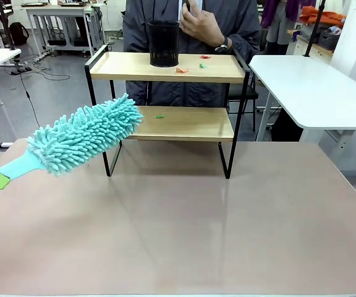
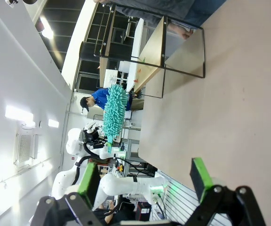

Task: Clean the shelf.
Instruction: Clean the specific tier of the Shelf with the Duster once objects are removed.

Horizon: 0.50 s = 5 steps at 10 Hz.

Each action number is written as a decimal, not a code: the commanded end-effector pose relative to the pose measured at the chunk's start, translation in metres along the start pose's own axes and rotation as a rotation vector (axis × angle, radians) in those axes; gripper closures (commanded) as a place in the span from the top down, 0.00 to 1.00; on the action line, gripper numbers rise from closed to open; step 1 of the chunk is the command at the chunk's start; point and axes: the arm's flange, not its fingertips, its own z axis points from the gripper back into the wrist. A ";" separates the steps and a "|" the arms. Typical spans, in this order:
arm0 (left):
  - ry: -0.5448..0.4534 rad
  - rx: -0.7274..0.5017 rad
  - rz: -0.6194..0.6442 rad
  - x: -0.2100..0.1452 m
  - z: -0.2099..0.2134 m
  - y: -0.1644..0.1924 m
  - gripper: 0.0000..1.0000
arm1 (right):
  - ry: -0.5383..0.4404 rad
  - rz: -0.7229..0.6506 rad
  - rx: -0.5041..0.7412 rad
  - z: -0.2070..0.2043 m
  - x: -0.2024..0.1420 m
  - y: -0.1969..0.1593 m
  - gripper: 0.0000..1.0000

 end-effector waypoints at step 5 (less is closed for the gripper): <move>0.028 -0.048 -0.016 -0.009 -0.006 -0.024 0.12 | 0.007 0.028 0.004 0.002 0.001 0.000 1.00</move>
